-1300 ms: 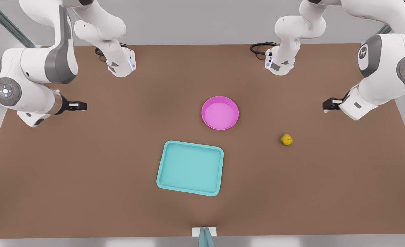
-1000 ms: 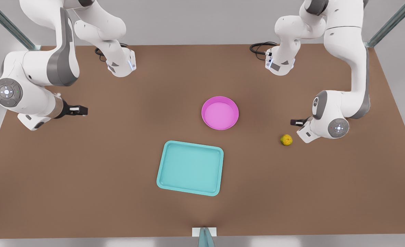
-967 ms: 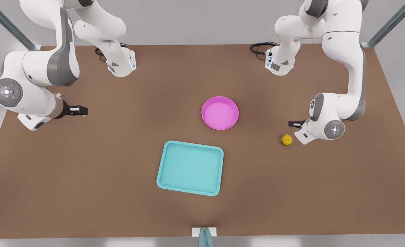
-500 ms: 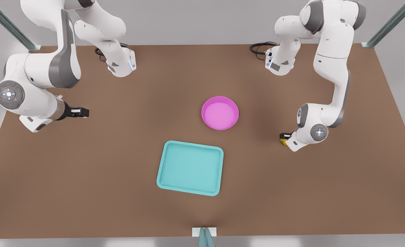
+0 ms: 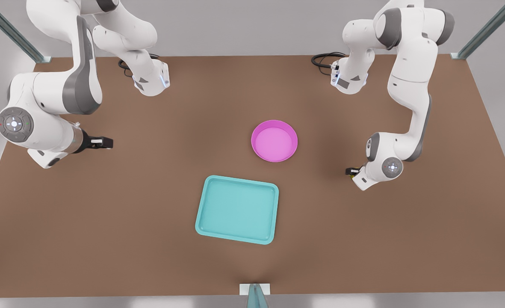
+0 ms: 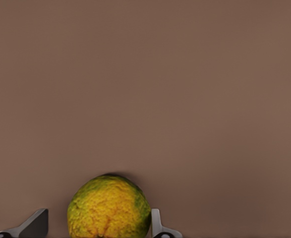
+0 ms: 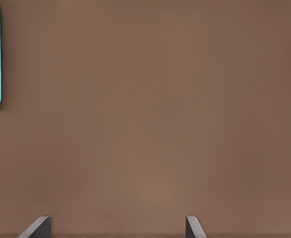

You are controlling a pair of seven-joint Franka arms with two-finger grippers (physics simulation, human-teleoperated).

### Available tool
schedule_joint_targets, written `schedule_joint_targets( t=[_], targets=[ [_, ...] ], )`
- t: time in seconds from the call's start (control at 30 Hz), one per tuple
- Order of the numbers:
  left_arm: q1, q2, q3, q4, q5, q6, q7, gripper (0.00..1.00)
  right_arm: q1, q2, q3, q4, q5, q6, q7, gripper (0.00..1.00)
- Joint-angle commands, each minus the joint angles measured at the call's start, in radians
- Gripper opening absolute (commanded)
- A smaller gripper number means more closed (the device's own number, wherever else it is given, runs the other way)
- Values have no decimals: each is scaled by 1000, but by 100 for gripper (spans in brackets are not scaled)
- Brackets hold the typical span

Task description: Place the orange on the plate with the left arm and the plate on the tray with the right arm

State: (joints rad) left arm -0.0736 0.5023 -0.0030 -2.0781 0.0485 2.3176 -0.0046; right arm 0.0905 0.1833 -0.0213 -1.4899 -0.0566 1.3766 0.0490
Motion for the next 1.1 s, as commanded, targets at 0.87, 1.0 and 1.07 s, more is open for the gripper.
schedule_joint_targets(
  t=[0.87,1.0,1.07],
  targets=[
    [-330,-57,-439,213,1,-514,-715,66,-2,11,-2,0,3,4,0,100],
    [-328,-39,-431,208,10,-509,-701,66,-2,15,-2,0,3,4,0,100],
    [-330,-25,-426,210,16,-488,-701,68,-2,15,-2,0,3,5,0,100]
  ],
)
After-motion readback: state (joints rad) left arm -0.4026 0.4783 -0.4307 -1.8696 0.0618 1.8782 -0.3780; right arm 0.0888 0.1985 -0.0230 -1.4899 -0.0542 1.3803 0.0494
